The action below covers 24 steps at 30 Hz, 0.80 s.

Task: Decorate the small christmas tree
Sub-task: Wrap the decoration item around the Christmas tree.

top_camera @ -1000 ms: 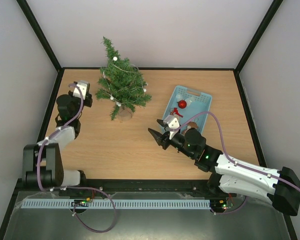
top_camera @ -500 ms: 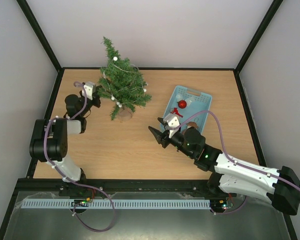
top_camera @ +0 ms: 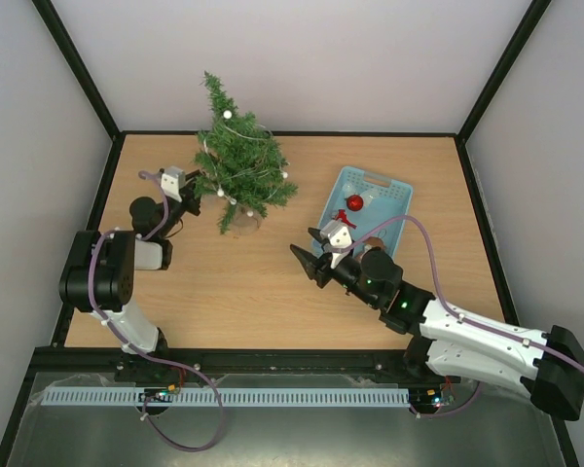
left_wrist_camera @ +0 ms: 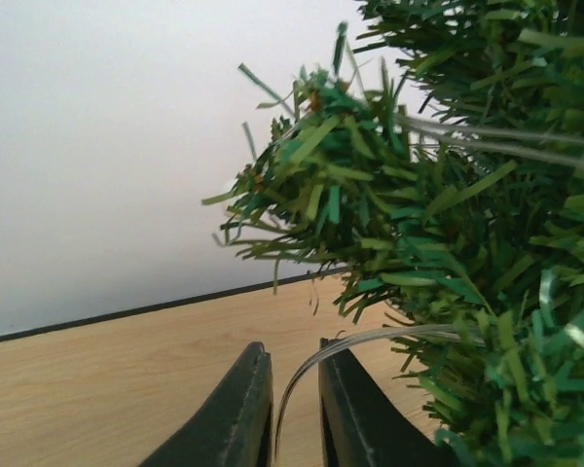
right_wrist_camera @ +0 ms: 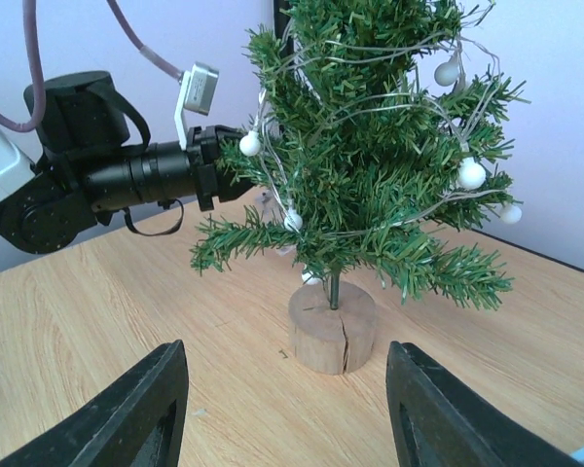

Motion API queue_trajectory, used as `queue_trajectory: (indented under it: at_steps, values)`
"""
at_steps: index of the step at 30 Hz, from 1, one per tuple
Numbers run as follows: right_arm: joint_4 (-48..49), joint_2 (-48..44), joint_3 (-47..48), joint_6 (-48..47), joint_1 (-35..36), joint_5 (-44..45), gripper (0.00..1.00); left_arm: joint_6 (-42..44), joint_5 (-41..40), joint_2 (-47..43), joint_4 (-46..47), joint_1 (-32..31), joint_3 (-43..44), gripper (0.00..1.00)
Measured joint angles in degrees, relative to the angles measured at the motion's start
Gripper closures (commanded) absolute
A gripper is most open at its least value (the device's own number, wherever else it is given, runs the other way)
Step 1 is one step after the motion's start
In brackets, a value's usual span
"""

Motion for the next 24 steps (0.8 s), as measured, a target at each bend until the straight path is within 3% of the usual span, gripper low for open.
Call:
queue_trajectory:
  at_steps: [3,5,16,24]
  values:
    - [-0.04,-0.72,0.00,0.07,0.00,0.00,0.46,-0.90,-1.29,-0.09,0.26,0.00,-1.01,0.57]
    - [-0.07,-1.20,0.00,0.28,0.00,0.00,0.46,-0.96,-2.80,-0.79,-1.01,0.02,-1.25,0.50]
    - [-0.13,-3.91,-0.26,2.01,0.00,-0.02,0.46,0.61,-12.70,-14.34,-19.12,1.57,-1.29,0.48]
    - [-0.28,-4.55,-1.22,3.50,0.00,-0.28,0.46,2.12,-14.45,-22.18,-32.00,2.43,-1.29,0.49]
